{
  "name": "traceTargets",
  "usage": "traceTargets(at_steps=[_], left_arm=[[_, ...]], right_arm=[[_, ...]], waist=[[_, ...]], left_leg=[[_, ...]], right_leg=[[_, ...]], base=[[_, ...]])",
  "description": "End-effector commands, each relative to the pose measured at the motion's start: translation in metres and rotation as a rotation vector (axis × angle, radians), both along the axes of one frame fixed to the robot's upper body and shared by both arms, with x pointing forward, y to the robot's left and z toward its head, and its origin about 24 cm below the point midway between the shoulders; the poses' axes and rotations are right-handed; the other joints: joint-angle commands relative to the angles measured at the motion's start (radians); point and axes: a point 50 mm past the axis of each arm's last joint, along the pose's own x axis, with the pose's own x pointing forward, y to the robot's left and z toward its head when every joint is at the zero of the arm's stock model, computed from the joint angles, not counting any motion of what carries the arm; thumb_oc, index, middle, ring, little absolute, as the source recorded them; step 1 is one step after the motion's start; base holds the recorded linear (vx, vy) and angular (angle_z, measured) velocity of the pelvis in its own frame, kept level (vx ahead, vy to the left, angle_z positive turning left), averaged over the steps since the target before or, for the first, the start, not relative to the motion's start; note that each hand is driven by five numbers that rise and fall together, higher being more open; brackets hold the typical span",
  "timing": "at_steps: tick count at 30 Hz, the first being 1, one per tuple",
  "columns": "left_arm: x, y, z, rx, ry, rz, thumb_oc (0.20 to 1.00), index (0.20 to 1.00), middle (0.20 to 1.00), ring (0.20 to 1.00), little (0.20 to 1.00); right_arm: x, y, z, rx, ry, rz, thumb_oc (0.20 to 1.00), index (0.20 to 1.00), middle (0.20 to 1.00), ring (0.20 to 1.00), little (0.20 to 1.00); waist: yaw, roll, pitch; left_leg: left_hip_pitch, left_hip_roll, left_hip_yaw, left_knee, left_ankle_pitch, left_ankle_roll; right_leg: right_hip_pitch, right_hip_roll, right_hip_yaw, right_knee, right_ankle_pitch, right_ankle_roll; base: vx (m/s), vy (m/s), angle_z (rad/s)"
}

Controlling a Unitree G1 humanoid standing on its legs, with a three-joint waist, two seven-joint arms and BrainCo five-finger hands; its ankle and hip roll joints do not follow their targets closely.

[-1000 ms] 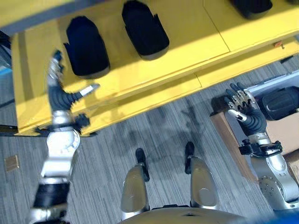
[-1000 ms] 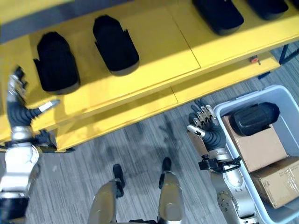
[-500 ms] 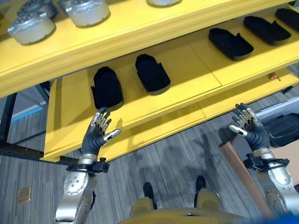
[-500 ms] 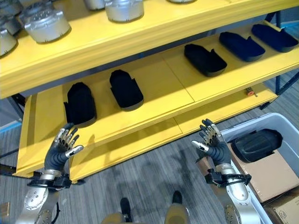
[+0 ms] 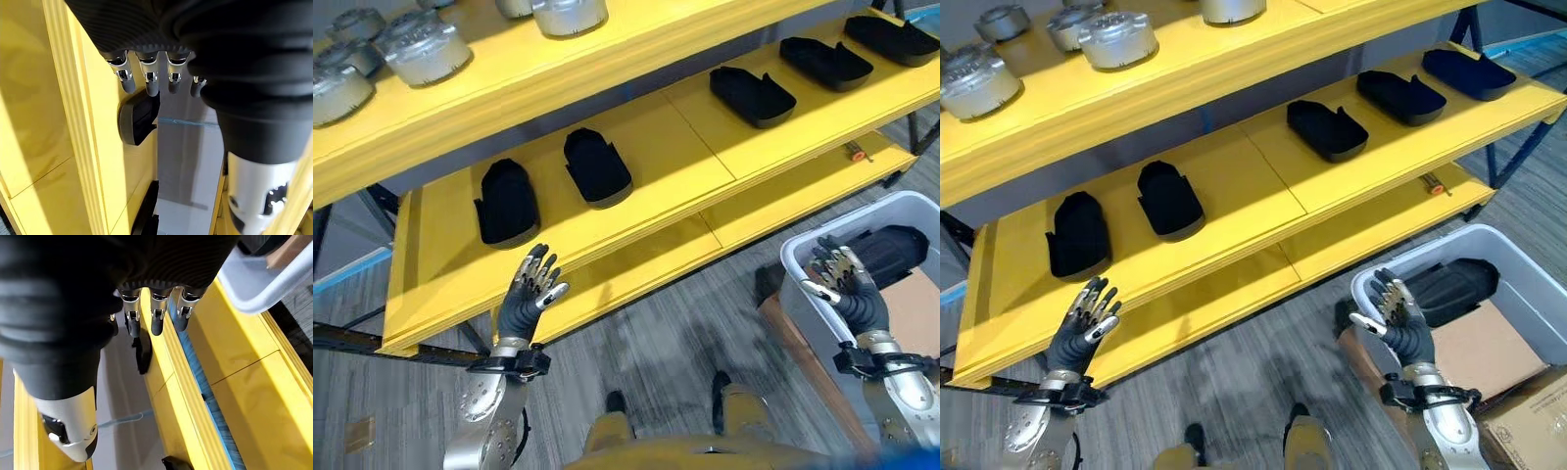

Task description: Move parts from the plastic box to the shelf.

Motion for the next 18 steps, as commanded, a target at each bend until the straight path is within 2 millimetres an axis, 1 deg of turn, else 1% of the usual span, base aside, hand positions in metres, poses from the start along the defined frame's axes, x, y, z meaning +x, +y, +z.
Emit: traceTargets(at_steps=[1,2,3,4,5,6,7,8,9,10,12,13,14,15,17,18], left_arm=[[-0.002,0.017,0.023,0.072,-0.103,0.035,1.000,1.000,1.000,1.000,1.000],[-0.003,0.019,0.026,0.081,-0.113,0.039,1.000,1.000,1.000,1.000,1.000],[-0.004,0.017,0.023,0.080,-0.109,0.028,1.000,1.000,1.000,1.000,1.000],[-0.002,0.015,0.023,0.081,-0.111,0.019,1.000,1.000,1.000,1.000,1.000],[-0.002,0.014,0.020,0.068,-0.092,0.014,1.000,1.000,1.000,1.000,1.000],[-0.004,0.015,0.017,0.063,-0.075,0.012,1.000,1.000,1.000,1.000,1.000],[-0.005,0.015,0.017,0.062,-0.074,0.011,1.000,1.000,1.000,1.000,1.000],[-0.006,0.015,0.015,0.074,-0.058,0.002,1.000,1.000,1.000,1.000,1.000],[-0.006,0.015,0.015,0.077,-0.056,-0.003,1.000,1.000,1.000,1.000,1.000],[-0.006,0.015,0.015,0.077,-0.056,-0.003,1.000,1.000,1.000,1.000,1.000],[-0.006,0.016,0.016,0.083,-0.052,-0.005,1.000,1.000,1.000,1.000,1.000],[-0.006,0.018,0.018,0.106,-0.057,-0.003,1.000,1.000,1.000,1.000,1.000],[-0.006,0.018,0.019,0.111,-0.059,-0.005,1.000,1.000,1.000,1.000,1.000],[-0.004,0.020,0.021,0.129,-0.063,-0.005,1.000,1.000,1.000,1.000,1.000],[-0.003,0.019,0.022,0.136,-0.067,-0.009,1.000,1.000,1.000,1.000,1.000],[-0.002,0.021,0.024,0.153,-0.073,-0.004,1.000,1.000,1.000,1.000,1.000]], right_arm=[[0.012,0.010,0.017,0.011,-0.120,0.051,1.000,1.000,1.000,1.000,1.000],[0.017,0.017,0.015,0.038,-0.119,0.091,1.000,1.000,1.000,1.000,1.000],[0.016,0.022,0.011,0.072,-0.105,0.117,1.000,1.000,1.000,1.000,1.000],[0.016,0.025,0.008,0.117,-0.096,0.124,1.000,1.000,1.000,1.000,1.000],[0.016,0.029,0.008,0.161,-0.095,0.149,1.000,1.000,1.000,1.000,1.000],[0.014,0.030,0.008,0.166,-0.090,0.161,1.000,1.000,1.000,1.000,1.000],[0.014,0.030,0.008,0.166,-0.089,0.160,1.000,1.000,1.000,1.000,1.000],[0.013,0.031,0.005,0.180,-0.069,0.166,1.000,1.000,1.000,1.000,1.000],[0.014,0.032,0.003,0.183,-0.058,0.167,1.000,1.000,1.000,1.000,1.000],[0.014,0.032,0.003,0.183,-0.058,0.167,1.000,1.000,1.000,1.000,1.000],[0.016,0.035,0.003,0.186,-0.055,0.181,1.000,1.000,1.000,1.000,1.000],[0.015,0.038,0.003,0.193,-0.055,0.203,1.000,1.000,1.000,1.000,1.000],[0.015,0.039,0.002,0.197,-0.050,0.208,1.000,1.000,1.000,1.000,1.000],[0.014,0.043,0.000,0.214,-0.036,0.221,1.000,1.000,1.000,1.000,1.000],[0.014,0.044,0.000,0.215,-0.036,0.224,1.000,1.000,1.000,1.000,1.000],[0.017,0.047,0.001,0.219,-0.044,0.237,1.000,1.000,1.000,1.000,1.000]], waist=[[0.032,-0.041,-0.004],[0.044,-0.042,-0.002],[0.040,-0.044,-0.014],[0.036,-0.050,-0.022],[0.033,-0.057,-0.038],[0.031,-0.061,-0.046],[0.034,-0.061,-0.044],[0.031,-0.067,-0.053],[0.031,-0.068,-0.057],[0.034,-0.068,-0.056],[0.031,-0.067,-0.062],[0.026,-0.066,-0.069],[0.023,-0.066,-0.069],[0.011,-0.061,-0.068],[0.011,-0.058,-0.063],[0.004,-0.055,-0.052]], left_leg=[[-0.034,-0.031,-0.126,-0.038,0.112,0.000],[-0.023,-0.076,-0.218,-0.033,0.081,0.013],[-0.008,-0.067,-0.204,-0.055,0.085,0.024],[-0.004,-0.070,-0.193,-0.056,0.082,0.028],[0.015,-0.069,-0.181,-0.069,0.074,0.039],[0.032,-0.067,-0.169,-0.078,0.068,0.047],[0.036,-0.066,-0.166,-0.080,0.068,0.047],[0.057,-0.069,-0.153,-0.087,0.053,0.060],[0.066,-0.068,-0.135,-0.090,0.046,0.065],[0.067,-0.067,-0.132,-0.090,0.045,0.065],[0.084,-0.062,-0.094,-0.096,0.034,0.071],[0.100,-0.060,-0.059,-0.101,0.021,0.079],[0.104,-0.061,-0.044,-0.099,0.015,0.083],[0.116,-0.062,-0.016,-0.099,0.002,0.094],[0.119,-0.064,-0.002,-0.098,-0.006,0.100],[0.122,-0.062,0.021,-0.090,-0.016,0.109]], right_leg=[[0.148,0.098,0.030,-0.190,0.061,0.054],[0.143,0.116,0.079,-0.182,0.059,0.061],[0.148,0.130,0.101,-0.203,0.073,0.062],[0.152,0.127,0.102,-0.215,0.081,0.063],[0.166,0.125,0.105,-0.234,0.086,0.066],[0.176,0.124,0.113,-0.243,0.090,0.070],[0.178,0.124,0.116,-0.245,0.091,0.070],[0.187,0.123,0.141,-0.255,0.100,0.078],[0.190,0.122,0.156,-0.255,0.106,0.083],[0.190,0.122,0.159,-0.256,0.106,0.083],[0.188,0.123,0.187,-0.255,0.116,0.089],[0.184,0.123,0.214,-0.248,0.119,0.099],[0.179,0.124,0.228,-0.239,0.122,0.104],[0.162,0.127,0.261,-0.210,0.120,0.113],[0.145,0.129,0.272,-0.184,0.116,0.119],[0.113,0.136,0.279,-0.130,0.117,0.132]], base=[[0.11,0.034,-0.59],[0.11,0.078,-1.35],[0.09,0.112,-1.55],[0.14,0.140,-1.40],[0.14,0.134,-0.76],[0.12,0.092,-0.54],[0.11,0.103,-0.49],[0.09,0.105,-0.54],[0.09,0.105,-0.50],[0.05,0.071,-0.61],[0.06,0.107,-0.62],[0.06,0.145,-0.53],[0.05,0.216,-0.78],[0.02,0.141,-0.77],[-0.01,0.120,-0.57],[-0.02,0.090,-0.47]])
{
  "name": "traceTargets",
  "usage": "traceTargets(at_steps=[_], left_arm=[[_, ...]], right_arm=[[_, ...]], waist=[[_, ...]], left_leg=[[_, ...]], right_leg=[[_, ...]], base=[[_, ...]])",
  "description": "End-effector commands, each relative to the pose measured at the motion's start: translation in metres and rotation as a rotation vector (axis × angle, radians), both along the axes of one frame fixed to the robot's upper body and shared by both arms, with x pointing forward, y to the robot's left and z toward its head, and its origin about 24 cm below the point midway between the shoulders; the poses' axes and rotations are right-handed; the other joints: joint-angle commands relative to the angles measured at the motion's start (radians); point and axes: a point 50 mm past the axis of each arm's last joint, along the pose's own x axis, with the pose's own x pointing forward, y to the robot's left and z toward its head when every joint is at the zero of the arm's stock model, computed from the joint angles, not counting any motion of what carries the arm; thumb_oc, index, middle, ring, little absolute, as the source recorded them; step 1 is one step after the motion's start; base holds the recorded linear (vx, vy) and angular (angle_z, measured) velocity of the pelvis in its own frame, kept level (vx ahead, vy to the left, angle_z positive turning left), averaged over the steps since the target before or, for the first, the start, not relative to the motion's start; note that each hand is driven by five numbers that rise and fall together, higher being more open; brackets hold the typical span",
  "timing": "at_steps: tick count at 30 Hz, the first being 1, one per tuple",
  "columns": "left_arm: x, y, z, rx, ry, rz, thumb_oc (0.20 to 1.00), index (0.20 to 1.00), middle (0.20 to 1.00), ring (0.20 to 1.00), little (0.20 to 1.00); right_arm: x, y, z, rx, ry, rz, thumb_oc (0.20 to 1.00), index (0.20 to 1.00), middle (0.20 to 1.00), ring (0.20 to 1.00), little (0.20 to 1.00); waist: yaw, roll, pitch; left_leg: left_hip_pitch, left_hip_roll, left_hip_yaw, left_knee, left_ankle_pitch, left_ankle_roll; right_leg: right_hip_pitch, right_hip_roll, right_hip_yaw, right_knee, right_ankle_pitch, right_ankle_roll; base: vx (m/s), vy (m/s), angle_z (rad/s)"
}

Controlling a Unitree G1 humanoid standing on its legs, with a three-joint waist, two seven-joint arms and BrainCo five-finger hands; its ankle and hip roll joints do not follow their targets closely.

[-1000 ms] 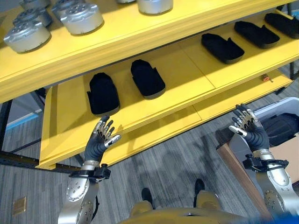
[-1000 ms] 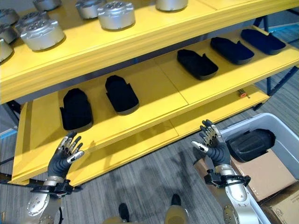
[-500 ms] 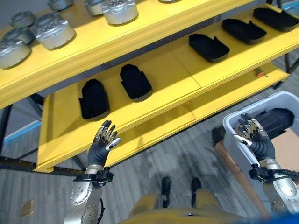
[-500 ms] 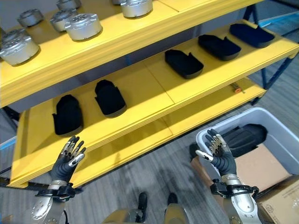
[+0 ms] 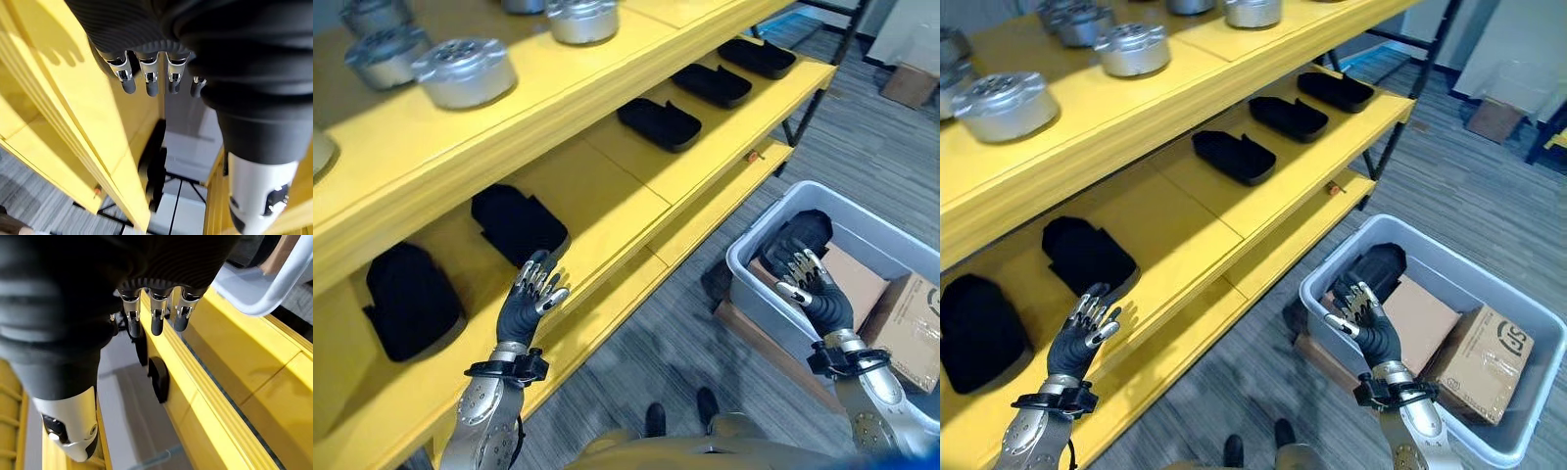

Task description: Move parts from the plastic box to the shelf.

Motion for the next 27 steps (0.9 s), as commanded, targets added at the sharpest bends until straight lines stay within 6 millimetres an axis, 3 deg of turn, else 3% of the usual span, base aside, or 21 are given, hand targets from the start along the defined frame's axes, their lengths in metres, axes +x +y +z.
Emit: traceTargets(at_steps=[1,4,5,6,7,9,14,15,19,27], left_arm=[[-0.004,0.014,0.020,0.092,-0.081,0.028,1.000,1.000,1.000,1.000,1.000],[-0.002,0.017,0.022,0.116,-0.093,0.048,1.000,1.000,1.000,1.000,1.000],[-0.003,0.021,0.025,0.125,-0.100,0.074,1.000,1.000,1.000,1.000,1.000],[-0.003,0.021,0.025,0.125,-0.100,0.074,1.000,1.000,1.000,1.000,1.000],[-0.005,0.024,0.026,0.121,-0.101,0.088,1.000,1.000,1.000,1.000,1.000],[-0.010,0.027,0.024,0.117,-0.084,0.107,1.000,1.000,1.000,1.000,1.000],[-0.011,0.026,0.020,0.112,-0.070,0.106,1.000,1.000,1.000,1.000,1.000],[-0.009,0.015,0.015,0.082,-0.056,0.069,1.000,1.000,1.000,1.000,1.000],[-0.005,0.009,0.011,0.065,-0.044,0.045,1.000,1.000,1.000,1.000,1.000],[-0.009,0.008,0.008,0.069,-0.023,0.048,1.000,1.000,1.000,1.000,1.000]], right_arm=[[0.008,0.009,0.018,0.020,-0.096,0.061,1.000,1.000,1.000,1.000,1.000],[0.012,0.014,0.020,0.018,-0.111,0.084,1.000,1.000,1.000,1.000,1.000],[0.016,0.020,0.020,0.028,-0.117,0.105,1.000,1.000,1.000,1.000,1.000],[0.016,0.020,0.020,0.028,-0.117,0.105,1.000,1.000,1.000,1.000,1.000],[0.021,0.024,0.022,0.026,-0.125,0.121,1.000,1.000,1.000,1.000,1.000],[0.026,0.026,0.023,-0.005,-0.130,0.138,1.000,1.000,1.000,1.000,1.000],[0.023,0.022,0.025,-0.020,-0.131,0.128,1.000,1.000,1.000,1.000,1.000],[0.016,0.007,0.029,-0.056,-0.139,0.077,1.000,1.000,1.000,1.000,1.000],[0.010,-0.001,0.030,-0.069,-0.131,0.051,1.000,1.000,1.000,1.000,1.000],[0.005,-0.008,0.030,-0.056,-0.119,0.023,1.000,1.000,1.000,1.000,1.000]], waist=[[0.005,-0.011,-0.005],[0.011,-0.006,0.020],[0.032,-0.001,0.038],[0.032,-0.001,0.037],[0.040,0.008,0.042],[0.043,0.014,0.057],[0.038,0.001,0.052],[0.011,-0.012,0.014],[-0.015,0.000,0.006],[-0.026,0.012,-0.002]], left_leg=[[-0.073,0.027,-0.015,0.039,-0.029,0.012],[-0.073,0.034,0.015,0.049,-0.042,0.017],[-0.042,0.041,0.062,0.029,-0.057,0.013],[-0.045,0.041,0.063,0.029,-0.055,0.012],[-0.023,0.058,0.109,0.007,-0.061,0.003],[0.007,0.077,0.138,0.004,-0.078,-0.004],[0.028,0.075,0.140,-0.003,-0.090,-0.011],[0.033,0.110,0.129,0.004,-0.098,-0.043],[0.026,0.149,0.117,0.021,-0.092,-0.075],[0.034,0.182,0.120,0.001,-0.057,-0.105]], right_leg=[[-0.006,0.031,-0.031,0.055,0.008,0.053],[-0.058,0.019,-0.078,0.135,0.008,0.082],[-0.098,-0.065,-0.222,0.150,0.044,0.111],[-0.099,-0.065,-0.221,0.146,0.049,0.111],[-0.130,-0.121,-0.304,0.089,0.101,0.110],[-0.176,-0.158,-0.363,0.010,0.150,0.116],[-0.146,-0.154,-0.382,-0.039,0.157,0.117],[-0.099,-0.128,-0.400,-0.050,0.135,0.089],[-0.081,-0.121,-0.440,-0.031,0.091,0.063],[-0.066,-0.101,-0.460,-0.031,0.058,0.047]], base=[[-0.05,0.068,-0.56],[-0.05,0.036,-0.71],[-0.04,0.045,-0.50],[-0.01,-0.010,-1.16],[0.01,-0.065,-1.63],[0.11,-0.101,-1.25],[0.13,-0.108,-0.35],[0.32,-0.304,0.49],[0.24,-0.245,0.47],[0.08,-0.078,0.06]])
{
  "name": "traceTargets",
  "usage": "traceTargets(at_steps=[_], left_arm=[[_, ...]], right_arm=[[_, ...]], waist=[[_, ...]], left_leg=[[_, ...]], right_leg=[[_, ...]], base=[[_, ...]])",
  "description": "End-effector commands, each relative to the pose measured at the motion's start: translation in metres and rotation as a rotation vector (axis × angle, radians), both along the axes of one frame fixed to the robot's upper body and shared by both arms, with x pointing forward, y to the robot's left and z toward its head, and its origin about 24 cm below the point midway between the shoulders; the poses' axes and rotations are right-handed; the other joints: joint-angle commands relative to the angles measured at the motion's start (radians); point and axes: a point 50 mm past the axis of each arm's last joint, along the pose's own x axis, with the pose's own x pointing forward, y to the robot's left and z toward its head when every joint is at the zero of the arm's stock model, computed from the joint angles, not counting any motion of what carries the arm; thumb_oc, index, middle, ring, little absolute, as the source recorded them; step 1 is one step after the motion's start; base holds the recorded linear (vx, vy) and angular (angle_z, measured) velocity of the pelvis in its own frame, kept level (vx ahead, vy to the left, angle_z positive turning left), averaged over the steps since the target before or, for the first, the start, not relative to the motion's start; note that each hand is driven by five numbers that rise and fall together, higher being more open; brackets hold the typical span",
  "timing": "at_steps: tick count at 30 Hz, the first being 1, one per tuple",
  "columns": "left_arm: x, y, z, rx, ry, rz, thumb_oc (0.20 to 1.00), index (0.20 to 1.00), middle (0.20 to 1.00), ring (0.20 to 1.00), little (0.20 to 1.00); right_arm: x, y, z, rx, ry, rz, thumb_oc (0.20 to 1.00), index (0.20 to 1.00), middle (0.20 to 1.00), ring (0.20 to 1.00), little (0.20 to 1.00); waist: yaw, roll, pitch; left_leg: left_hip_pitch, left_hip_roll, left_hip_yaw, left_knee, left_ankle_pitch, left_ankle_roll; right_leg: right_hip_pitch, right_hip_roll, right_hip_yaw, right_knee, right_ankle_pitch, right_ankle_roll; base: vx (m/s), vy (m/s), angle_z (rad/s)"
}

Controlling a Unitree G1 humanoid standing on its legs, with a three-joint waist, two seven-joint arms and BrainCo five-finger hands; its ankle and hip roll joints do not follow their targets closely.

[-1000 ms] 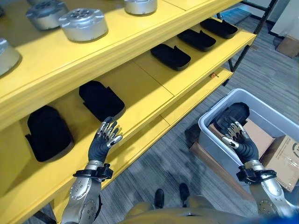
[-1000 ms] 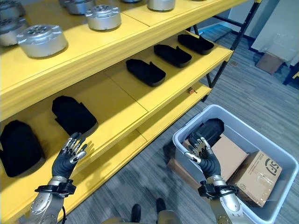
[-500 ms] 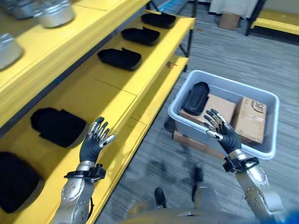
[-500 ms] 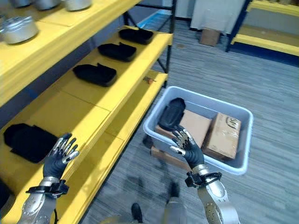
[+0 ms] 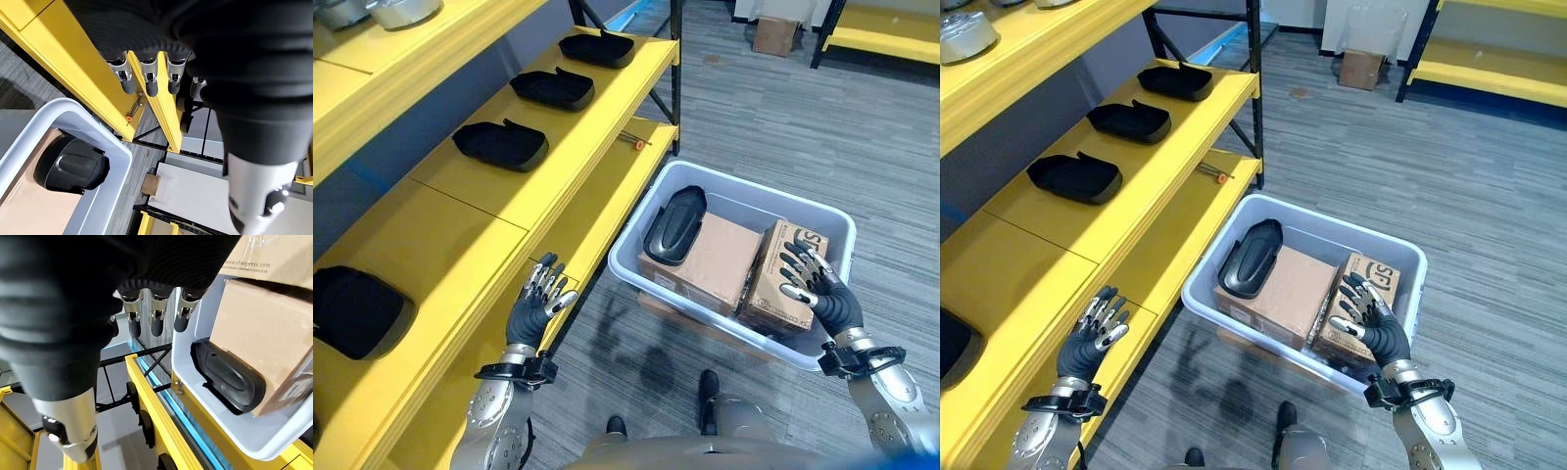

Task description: Move parts from the plastic box to the shelf.

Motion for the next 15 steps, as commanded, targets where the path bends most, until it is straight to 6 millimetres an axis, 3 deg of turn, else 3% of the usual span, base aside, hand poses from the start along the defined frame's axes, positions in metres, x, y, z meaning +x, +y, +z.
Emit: traceTargets(at_steps=[1,8,11,13,15], left_arm=[[-0.001,0.019,0.016,0.093,-0.063,0.033,1.000,1.000,1.000,1.000,1.000],[0.001,0.019,0.017,0.091,-0.071,0.027,1.000,1.000,1.000,1.000,1.000],[0.006,0.017,0.021,0.080,-0.100,0.020,1.000,1.000,1.000,1.000,1.000],[0.009,0.015,0.023,0.076,-0.115,0.013,1.000,1.000,1.000,1.000,1.000],[0.011,0.014,0.024,0.070,-0.121,0.008,1.000,1.000,1.000,1.000,1.000]], right_arm=[[0.003,0.006,0.020,0.051,-0.116,0.012,1.000,1.000,1.000,1.000,1.000],[0.001,0.003,0.019,0.053,-0.112,0.006,1.000,1.000,1.000,1.000,1.000],[0.002,-0.002,0.023,0.028,-0.126,-0.001,1.000,1.000,1.000,1.000,1.000],[0.004,-0.003,0.025,0.011,-0.138,0.000,1.000,1.000,1.000,1.000,1.000],[0.006,-0.004,0.028,-0.002,-0.152,-0.005,1.000,1.000,1.000,1.000,1.000]], waist=[[-0.009,-0.045,-0.006],[-0.017,-0.044,-0.001],[-0.015,-0.066,0.030],[0.012,-0.091,0.071],[0.019,-0.108,0.091]], left_leg=[[0.041,-0.076,-0.007,-0.042,-0.026,0.009],[0.028,-0.063,-0.007,0.003,-0.018,-0.002],[-0.083,-0.059,-0.021,0.267,0.016,-0.026],[-0.169,-0.111,-0.090,0.442,0.050,-0.031],[-0.245,-0.108,-0.101,0.416,0.035,-0.012]], right_leg=[[0.068,-0.040,0.008,-0.151,0.085,0.094],[0.065,-0.032,0.018,-0.137,0.063,0.078],[0.086,-0.021,0.036,-0.135,0.035,0.043],[0.099,-0.023,0.052,-0.120,0.020,0.024],[0.102,-0.037,0.057,-0.116,0.012,0.031]], base=[[0.09,-0.067,0.26],[0.04,-0.038,0.04],[0.00,-0.117,0.00],[-0.05,-0.088,-0.10],[0.05,0.035,-0.15]])
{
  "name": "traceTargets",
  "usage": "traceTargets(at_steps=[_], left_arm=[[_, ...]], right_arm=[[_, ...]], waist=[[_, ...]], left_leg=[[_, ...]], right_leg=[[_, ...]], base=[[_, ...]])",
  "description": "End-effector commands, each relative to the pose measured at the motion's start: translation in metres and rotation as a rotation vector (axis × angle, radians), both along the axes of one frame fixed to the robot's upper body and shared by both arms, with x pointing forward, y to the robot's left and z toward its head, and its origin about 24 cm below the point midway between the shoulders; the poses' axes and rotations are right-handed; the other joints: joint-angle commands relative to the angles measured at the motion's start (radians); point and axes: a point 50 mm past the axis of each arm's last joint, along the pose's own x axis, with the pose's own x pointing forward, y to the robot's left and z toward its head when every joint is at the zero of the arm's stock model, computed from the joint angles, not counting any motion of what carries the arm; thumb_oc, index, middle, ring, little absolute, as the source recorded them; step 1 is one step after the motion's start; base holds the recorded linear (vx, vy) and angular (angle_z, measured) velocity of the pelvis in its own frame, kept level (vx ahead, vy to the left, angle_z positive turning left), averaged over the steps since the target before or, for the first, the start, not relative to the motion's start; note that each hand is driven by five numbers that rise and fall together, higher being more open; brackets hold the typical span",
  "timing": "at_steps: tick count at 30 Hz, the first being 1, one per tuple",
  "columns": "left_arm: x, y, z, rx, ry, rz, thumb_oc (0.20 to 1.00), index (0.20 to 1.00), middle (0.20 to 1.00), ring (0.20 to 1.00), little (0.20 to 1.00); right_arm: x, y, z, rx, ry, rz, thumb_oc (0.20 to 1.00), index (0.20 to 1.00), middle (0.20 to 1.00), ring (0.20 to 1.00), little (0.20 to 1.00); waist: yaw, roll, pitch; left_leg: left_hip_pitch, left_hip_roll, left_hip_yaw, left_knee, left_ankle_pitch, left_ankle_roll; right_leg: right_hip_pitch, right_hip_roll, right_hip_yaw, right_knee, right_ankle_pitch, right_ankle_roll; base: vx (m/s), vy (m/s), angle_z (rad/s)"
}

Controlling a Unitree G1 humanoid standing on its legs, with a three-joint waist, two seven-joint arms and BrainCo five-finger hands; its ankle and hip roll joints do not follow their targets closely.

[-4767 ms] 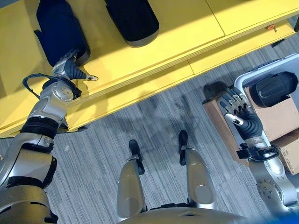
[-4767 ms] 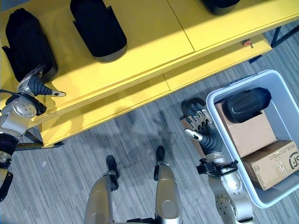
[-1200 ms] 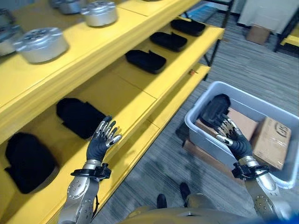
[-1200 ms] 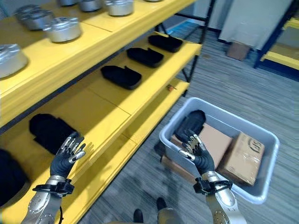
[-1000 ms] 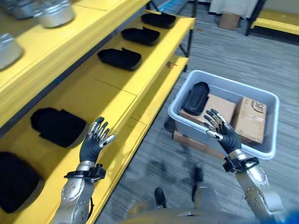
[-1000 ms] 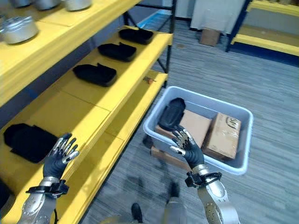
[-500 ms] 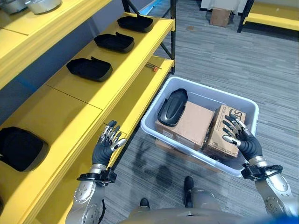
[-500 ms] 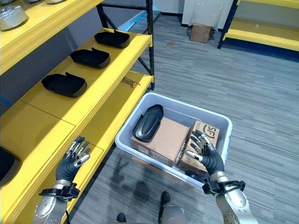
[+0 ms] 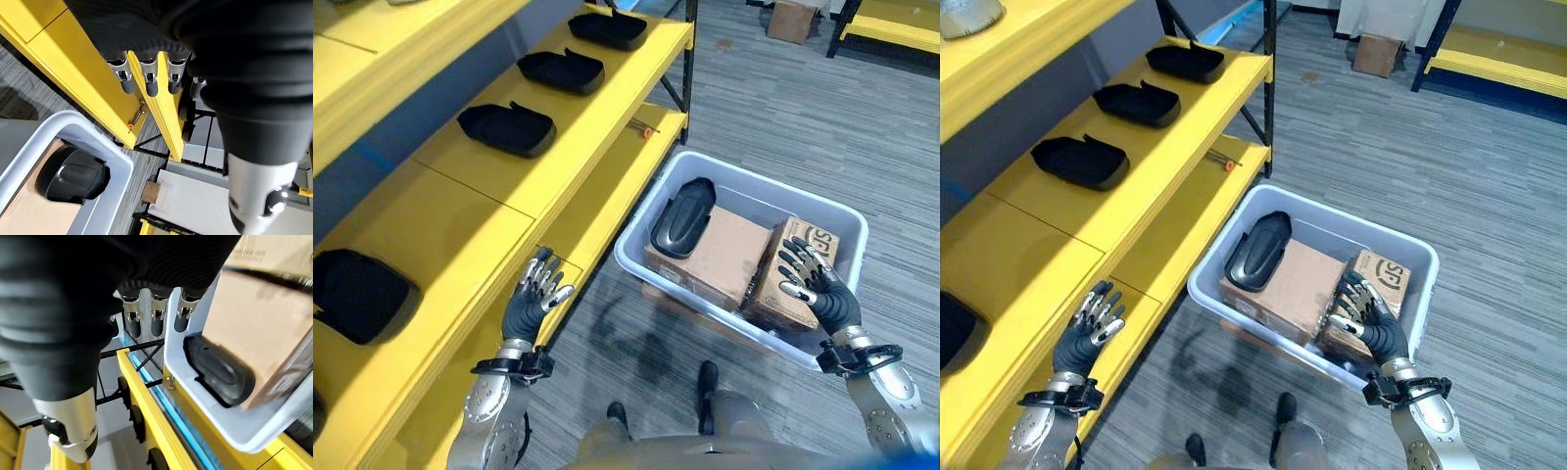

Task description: Move parts from the plastic box to the shelf.

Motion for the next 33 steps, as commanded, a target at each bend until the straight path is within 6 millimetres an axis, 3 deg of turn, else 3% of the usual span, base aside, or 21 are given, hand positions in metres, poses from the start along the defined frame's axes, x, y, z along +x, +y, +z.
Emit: traceTargets(at_steps=[1,4,5,6,7,12,18,25,33], left_arm=[[-0.003,0.007,0.012,0.015,-0.063,0.027,1.000,1.000,1.000,1.000,1.000],[-0.004,0.008,0.012,0.020,-0.067,0.045,1.000,1.000,1.000,1.000,1.000],[-0.003,0.009,0.014,0.029,-0.078,0.052,1.000,1.000,1.000,1.000,1.000],[-0.004,0.008,0.010,0.018,-0.070,0.046,1.000,1.000,1.000,1.000,1.000],[-0.004,0.008,0.010,0.018,-0.070,0.046,1.000,1.000,1.000,1.000,1.000],[0.003,0.014,0.025,0.090,-0.122,0.023,1.000,1.000,1.000,1.000,1.000],[0.010,0.017,0.032,0.126,-0.149,0.023,1.000,1.000,1.000,1.000,1.000],[0.019,0.011,0.042,0.182,-0.197,0.002,1.000,1.000,1.000,1.000,1.000],[0.040,0.000,0.071,0.264,-0.352,0.016,1.000,1.000,1.000,1.000,1.000]], right_arm=[[0.003,-0.006,0.023,-0.019,-0.129,-0.024,1.000,1.000,1.000,1.000,1.000],[0.007,-0.005,0.020,-0.021,-0.126,-0.045,1.000,1.000,1.000,1.000,1.000],[0.010,-0.004,0.022,-0.035,-0.138,-0.043,1.000,1.000,1.000,1.000,1.000],[0.010,-0.002,0.019,-0.027,-0.127,-0.029,1.000,1.000,1.000,1.000,1.000],[0.010,-0.002,0.019,-0.027,-0.127,-0.030,1.000,1.000,1.000,1.000,1.000],[0.013,0.016,0.014,0.046,-0.111,0.035,1.000,1.000,1.000,1.000,1.000],[0.017,0.025,0.014,0.073,-0.113,0.069,1.000,1.000,1.000,1.000,1.000],[0.013,0.029,0.014,0.092,-0.102,0.100,1.000,1.000,1.000,1.000,1.000],[0.020,0.029,0.044,0.030,-0.257,0.099,1.000,1.000,1.000,1.000,1.000]], waist=[[-0.009,-0.007,0.008],[0.018,0.009,0.009],[0.030,0.030,0.005],[0.029,0.042,-0.001],[0.030,0.043,-0.001],[0.021,0.024,-0.013],[0.011,0.005,-0.023],[-0.030,-0.004,-0.037],[-0.093,0.023,-0.007]], left_leg=[[0.031,0.013,0.011,-0.261,0.009,0.054],[0.037,0.084,-0.070,-0.484,0.133,0.025],[0.038,0.090,-0.127,-0.517,0.156,-0.007],[0.069,0.087,-0.106,-0.515,0.119,0.001],[0.069,0.087,-0.105,-0.515,0.119,0.001],[0.107,0.013,0.031,-0.452,-0.001,0.040],[0.098,-0.010,0.089,-0.406,-0.050,0.061],[0.138,0.010,0.142,-0.421,-0.055,0.052],[0.127,0.055,0.192,-0.512,0.010,0.019]], right_leg=[[0.102,-0.029,0.015,-0.058,-0.015,0.091],[0.118,-0.039,0.049,-0.046,-0.034,0.111],[0.130,-0.040,0.081,-0.048,-0.040,0.124],[0.143,-0.039,0.097,-0.049,-0.044,0.131],[0.142,-0.039,0.097,-0.050,-0.043,0.131],[0.137,-0.136,0.146,-0.120,0.057,0.203],[0.115,-0.170,0.170,-0.152,0.097,0.230],[0.096,-0.157,0.202,-0.149,0.100,0.228],[-0.022,-0.114,0.244,-0.141,0.115,0.217]], base=[[0.18,0.154,-0.28],[0.22,0.275,-0.26],[0.25,0.350,-0.53],[0.18,0.272,-0.68],[0.16,0.290,-0.80],[0.08,0.331,-0.91],[0.02,0.132,-0.51],[0.05,0.003,-0.26],[-0.02,-0.056,-0.25]])
